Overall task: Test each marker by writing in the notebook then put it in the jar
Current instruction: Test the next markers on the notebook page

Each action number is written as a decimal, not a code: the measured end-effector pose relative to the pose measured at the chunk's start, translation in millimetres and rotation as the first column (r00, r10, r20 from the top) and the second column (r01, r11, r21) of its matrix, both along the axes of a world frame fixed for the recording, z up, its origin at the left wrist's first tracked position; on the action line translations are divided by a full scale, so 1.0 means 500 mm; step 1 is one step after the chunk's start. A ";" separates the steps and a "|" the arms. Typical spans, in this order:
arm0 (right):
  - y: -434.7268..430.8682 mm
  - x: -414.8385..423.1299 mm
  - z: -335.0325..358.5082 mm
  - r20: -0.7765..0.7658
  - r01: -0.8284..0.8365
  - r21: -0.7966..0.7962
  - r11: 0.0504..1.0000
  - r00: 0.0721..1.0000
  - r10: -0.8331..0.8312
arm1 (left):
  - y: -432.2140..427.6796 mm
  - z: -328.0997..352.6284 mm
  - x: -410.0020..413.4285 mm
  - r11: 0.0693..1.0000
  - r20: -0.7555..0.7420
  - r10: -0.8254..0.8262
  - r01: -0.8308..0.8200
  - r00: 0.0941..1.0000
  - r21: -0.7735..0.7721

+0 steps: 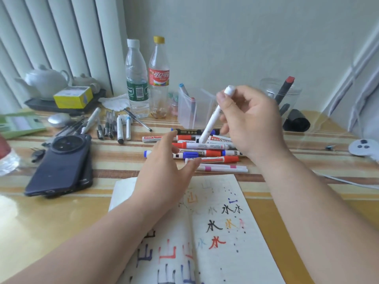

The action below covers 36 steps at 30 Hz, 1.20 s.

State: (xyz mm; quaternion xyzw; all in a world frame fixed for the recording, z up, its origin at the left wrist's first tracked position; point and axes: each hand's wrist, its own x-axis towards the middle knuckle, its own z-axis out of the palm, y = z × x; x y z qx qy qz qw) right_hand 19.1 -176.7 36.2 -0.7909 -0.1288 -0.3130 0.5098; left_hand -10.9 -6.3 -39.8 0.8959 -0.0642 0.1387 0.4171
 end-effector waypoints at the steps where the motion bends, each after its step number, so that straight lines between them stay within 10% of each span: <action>1: -0.001 0.014 0.009 0.028 0.036 0.004 0.999 0.999 -0.037 | 0.000 0.002 0.000 1.000 0.005 0.008 -0.008 1.000 0.011; 8: 0.010 0.131 0.067 0.161 0.185 0.092 0.978 0.967 -0.198 | -0.008 -0.002 -0.002 0.997 0.026 -0.040 0.039 0.999 0.068; 19: -0.009 0.062 0.012 -0.125 0.149 -0.192 0.970 0.976 -0.175 | -0.005 -0.006 0.004 0.993 0.053 -0.061 0.056 0.997 0.102; 25: -0.075 -0.045 -0.050 -0.498 -0.157 -0.730 0.666 0.789 -0.359 | -0.006 -0.004 0.003 0.988 0.013 -0.073 0.070 0.997 0.134; 36: -0.073 -0.045 -0.088 -0.464 -0.201 -0.798 0.569 0.806 -0.367 | -0.006 -0.001 0.000 0.988 0.049 -0.071 0.063 0.996 0.143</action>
